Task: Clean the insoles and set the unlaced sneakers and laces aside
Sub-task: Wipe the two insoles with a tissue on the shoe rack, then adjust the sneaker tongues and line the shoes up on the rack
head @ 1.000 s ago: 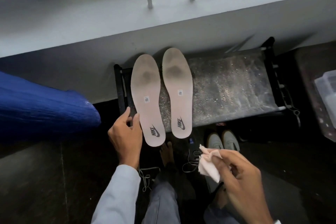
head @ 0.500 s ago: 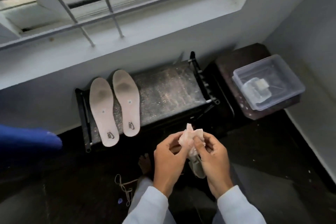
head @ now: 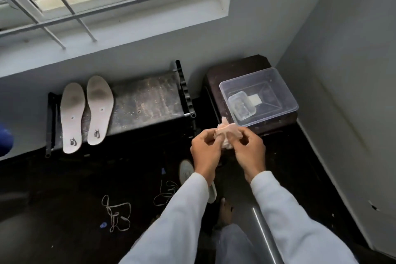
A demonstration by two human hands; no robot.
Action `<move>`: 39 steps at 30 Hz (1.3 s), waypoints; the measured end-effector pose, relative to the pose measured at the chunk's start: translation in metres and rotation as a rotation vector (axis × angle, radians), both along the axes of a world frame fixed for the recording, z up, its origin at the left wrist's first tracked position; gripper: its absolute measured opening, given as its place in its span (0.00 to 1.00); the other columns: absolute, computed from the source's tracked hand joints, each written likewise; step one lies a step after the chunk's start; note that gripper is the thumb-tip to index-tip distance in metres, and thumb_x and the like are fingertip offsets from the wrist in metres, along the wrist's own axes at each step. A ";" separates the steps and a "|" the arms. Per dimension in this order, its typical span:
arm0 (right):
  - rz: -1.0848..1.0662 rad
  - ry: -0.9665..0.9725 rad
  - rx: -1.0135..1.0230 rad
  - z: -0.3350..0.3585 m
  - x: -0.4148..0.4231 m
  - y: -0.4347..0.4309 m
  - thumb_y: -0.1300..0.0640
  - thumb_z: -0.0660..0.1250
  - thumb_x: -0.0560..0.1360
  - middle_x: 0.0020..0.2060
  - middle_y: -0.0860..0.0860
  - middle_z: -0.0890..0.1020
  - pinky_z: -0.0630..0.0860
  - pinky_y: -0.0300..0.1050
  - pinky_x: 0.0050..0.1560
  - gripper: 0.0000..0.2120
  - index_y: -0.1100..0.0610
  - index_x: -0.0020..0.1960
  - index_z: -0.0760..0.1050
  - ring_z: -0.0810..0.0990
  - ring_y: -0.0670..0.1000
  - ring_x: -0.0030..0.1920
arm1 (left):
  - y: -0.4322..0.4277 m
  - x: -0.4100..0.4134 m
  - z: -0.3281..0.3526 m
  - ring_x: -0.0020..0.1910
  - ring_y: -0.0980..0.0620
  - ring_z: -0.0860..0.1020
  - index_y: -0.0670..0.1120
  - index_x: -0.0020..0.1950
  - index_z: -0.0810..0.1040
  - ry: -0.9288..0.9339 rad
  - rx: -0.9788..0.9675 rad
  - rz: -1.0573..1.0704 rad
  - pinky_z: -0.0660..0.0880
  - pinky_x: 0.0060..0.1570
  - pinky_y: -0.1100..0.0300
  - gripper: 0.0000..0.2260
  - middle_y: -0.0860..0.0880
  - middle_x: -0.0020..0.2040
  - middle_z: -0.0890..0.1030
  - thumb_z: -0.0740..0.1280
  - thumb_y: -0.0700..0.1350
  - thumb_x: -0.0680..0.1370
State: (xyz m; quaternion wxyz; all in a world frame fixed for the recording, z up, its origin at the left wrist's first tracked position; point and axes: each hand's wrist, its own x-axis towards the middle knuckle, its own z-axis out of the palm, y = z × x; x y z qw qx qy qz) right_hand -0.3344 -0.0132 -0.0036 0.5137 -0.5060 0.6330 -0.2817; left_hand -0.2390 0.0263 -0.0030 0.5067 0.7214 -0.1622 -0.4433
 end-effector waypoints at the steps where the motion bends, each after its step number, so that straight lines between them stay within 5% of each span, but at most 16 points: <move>1: -0.017 0.008 -0.008 -0.002 -0.006 -0.014 0.53 0.73 0.73 0.43 0.43 0.83 0.78 0.45 0.53 0.05 0.47 0.49 0.80 0.81 0.46 0.48 | -0.014 -0.008 -0.003 0.46 0.50 0.85 0.49 0.47 0.83 0.000 0.002 0.006 0.82 0.53 0.48 0.04 0.49 0.44 0.86 0.71 0.41 0.75; 7: -0.022 0.144 -0.066 -0.044 -0.019 -0.098 0.54 0.68 0.77 0.50 0.50 0.82 0.78 0.45 0.50 0.10 0.55 0.58 0.79 0.79 0.49 0.49 | -0.099 -0.031 -0.039 0.44 0.51 0.84 0.53 0.44 0.78 -0.050 0.054 0.084 0.82 0.43 0.60 0.08 0.49 0.43 0.84 0.73 0.41 0.74; 12: 0.054 0.315 -0.202 -0.096 -0.019 -0.153 0.55 0.65 0.79 0.49 0.51 0.83 0.73 0.44 0.46 0.08 0.54 0.55 0.80 0.78 0.52 0.53 | -0.155 -0.031 -0.089 0.42 0.52 0.84 0.54 0.40 0.77 -0.091 0.091 0.094 0.84 0.46 0.52 0.11 0.49 0.42 0.84 0.74 0.39 0.73; 17: 0.158 0.400 -0.332 -0.125 -0.022 -0.171 0.56 0.68 0.77 0.47 0.49 0.82 0.73 0.35 0.41 0.08 0.56 0.55 0.78 0.76 0.42 0.43 | -0.164 -0.030 -0.112 0.45 0.56 0.82 0.49 0.47 0.82 -0.227 0.123 0.054 0.79 0.45 0.60 0.03 0.51 0.44 0.85 0.74 0.45 0.74; 21: 0.232 0.436 -0.427 -0.133 -0.026 -0.168 0.56 0.69 0.77 0.54 0.53 0.82 0.83 0.47 0.48 0.12 0.56 0.60 0.77 0.81 0.51 0.52 | -0.144 -0.022 -0.125 0.43 0.55 0.84 0.52 0.45 0.84 -0.219 0.092 0.106 0.82 0.49 0.54 0.03 0.54 0.40 0.86 0.72 0.45 0.73; 25: 0.219 0.426 -0.517 -0.126 -0.036 -0.149 0.60 0.66 0.79 0.55 0.54 0.80 0.72 0.24 0.47 0.10 0.59 0.59 0.77 0.80 0.51 0.54 | -0.111 -0.016 -0.135 0.39 0.55 0.85 0.52 0.44 0.82 -0.126 0.054 0.195 0.82 0.46 0.58 0.07 0.51 0.37 0.86 0.69 0.39 0.76; 28: 0.189 0.398 -0.605 -0.120 -0.040 -0.123 0.64 0.67 0.77 0.53 0.57 0.80 0.64 0.17 0.50 0.09 0.62 0.57 0.78 0.78 0.49 0.52 | -0.074 -0.012 -0.139 0.40 0.55 0.86 0.47 0.48 0.83 -0.069 0.046 0.251 0.82 0.45 0.60 0.08 0.49 0.40 0.86 0.67 0.37 0.79; 35: 0.313 0.274 -0.662 -0.127 -0.021 -0.046 0.67 0.68 0.76 0.49 0.54 0.82 0.69 0.30 0.58 0.07 0.63 0.54 0.81 0.77 0.45 0.51 | 0.044 0.007 -0.175 0.40 0.53 0.85 0.45 0.48 0.83 -0.063 0.239 0.291 0.83 0.44 0.59 0.07 0.48 0.39 0.86 0.66 0.36 0.79; 39: 0.583 0.183 -0.471 -0.157 0.005 0.008 0.66 0.70 0.75 0.50 0.51 0.81 0.72 0.34 0.58 0.09 0.60 0.54 0.81 0.79 0.45 0.52 | 0.101 0.020 -0.206 0.39 0.55 0.85 0.48 0.47 0.83 -0.074 0.374 0.331 0.83 0.47 0.52 0.08 0.50 0.38 0.86 0.66 0.37 0.79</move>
